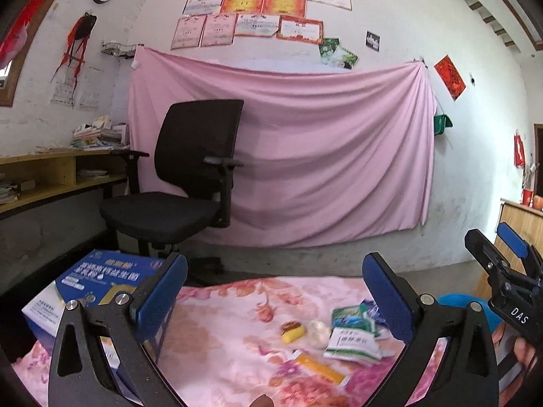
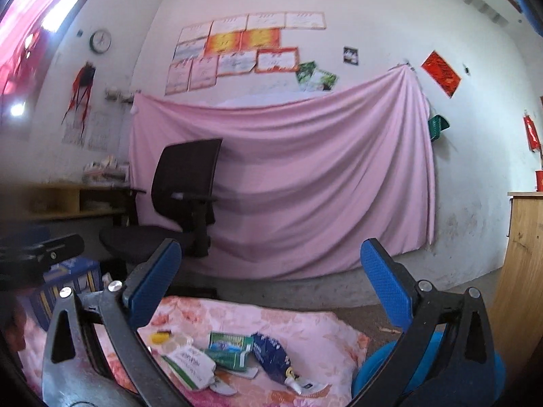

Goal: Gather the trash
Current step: 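Open both tools to drop the items into the basin, return to bed, then grasp the orange stick with the left tool while the right grasps the blue sachet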

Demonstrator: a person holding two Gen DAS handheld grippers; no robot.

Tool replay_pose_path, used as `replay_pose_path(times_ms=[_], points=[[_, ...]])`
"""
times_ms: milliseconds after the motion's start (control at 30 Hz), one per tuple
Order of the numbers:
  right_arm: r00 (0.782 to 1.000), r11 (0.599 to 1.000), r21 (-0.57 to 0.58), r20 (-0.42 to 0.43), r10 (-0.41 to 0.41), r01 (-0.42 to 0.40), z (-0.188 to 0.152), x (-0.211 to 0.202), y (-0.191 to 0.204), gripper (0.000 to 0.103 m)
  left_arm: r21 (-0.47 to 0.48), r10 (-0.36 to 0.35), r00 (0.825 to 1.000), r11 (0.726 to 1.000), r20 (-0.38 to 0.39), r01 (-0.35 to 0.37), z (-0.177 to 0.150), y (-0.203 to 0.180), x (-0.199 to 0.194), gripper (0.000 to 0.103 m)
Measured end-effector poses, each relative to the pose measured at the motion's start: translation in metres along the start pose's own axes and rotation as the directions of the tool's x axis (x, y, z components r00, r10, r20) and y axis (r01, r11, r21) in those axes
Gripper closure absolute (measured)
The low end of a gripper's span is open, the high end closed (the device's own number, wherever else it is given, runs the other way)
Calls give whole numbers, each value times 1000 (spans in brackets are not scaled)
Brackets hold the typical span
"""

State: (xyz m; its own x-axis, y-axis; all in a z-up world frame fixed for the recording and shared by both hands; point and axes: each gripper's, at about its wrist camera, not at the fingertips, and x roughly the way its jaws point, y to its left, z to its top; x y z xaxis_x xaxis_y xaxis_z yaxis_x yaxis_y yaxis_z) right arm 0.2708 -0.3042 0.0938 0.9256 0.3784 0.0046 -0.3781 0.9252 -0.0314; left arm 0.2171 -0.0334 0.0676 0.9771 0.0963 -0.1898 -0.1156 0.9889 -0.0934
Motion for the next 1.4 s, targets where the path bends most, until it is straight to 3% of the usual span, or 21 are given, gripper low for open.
replay_pose_path(times_ms=[267,400,500,633,733,867,1000,1067,1167,1233,1267,1400], points=[[985,1000,-9,-174,-5,4,-22,27,-8,0,6,3,993,1000,-120,-2,-22,9,21,2],[965,999,36,-262,-13,24,-32,43,-19,0,48,5,959,999,-282,9,-33,6,47,2],[946,997,78,-324,1,26,-39,53,-29,0,47,4,935,999,-355,14,-43,3,60,2],[887,995,96,-459,46,-2,-52,73,-35,0,35,-6,906,999,-423,23,-51,-4,74,2],[845,994,106,-532,63,-7,-62,85,-37,0,46,-14,870,998,-493,42,-59,-12,88,4],[768,989,139,-629,120,-40,-77,101,-40,8,-23,-113,801,992,-588,123,-71,-21,106,7],[724,981,189,-670,164,-48,-86,109,-45,15,-59,-138,747,990,-650,132,-81,-27,123,29],[707,977,210,-684,177,-41,-90,113,-48,16,-90,-143,723,990,-676,112,-87,-27,133,33],[695,974,223,-695,186,-37,-92,115,-49,17,-74,-111,726,994,-679,83,-86,-30,138,42],[681,973,227,-707,193,-40,-95,118,-49,18,-44,-85,723,996,-686,75,-88,-34,141,56],[675,973,228,-712,197,-43,-95,119,-48,19,-34,-75,722,997,-688,71,-88,-35,141,58],[652,972,228,-728,213,-63,-98,124,-44,23,-36,-84,715,996,-694,82,-91,-32,140,77]])
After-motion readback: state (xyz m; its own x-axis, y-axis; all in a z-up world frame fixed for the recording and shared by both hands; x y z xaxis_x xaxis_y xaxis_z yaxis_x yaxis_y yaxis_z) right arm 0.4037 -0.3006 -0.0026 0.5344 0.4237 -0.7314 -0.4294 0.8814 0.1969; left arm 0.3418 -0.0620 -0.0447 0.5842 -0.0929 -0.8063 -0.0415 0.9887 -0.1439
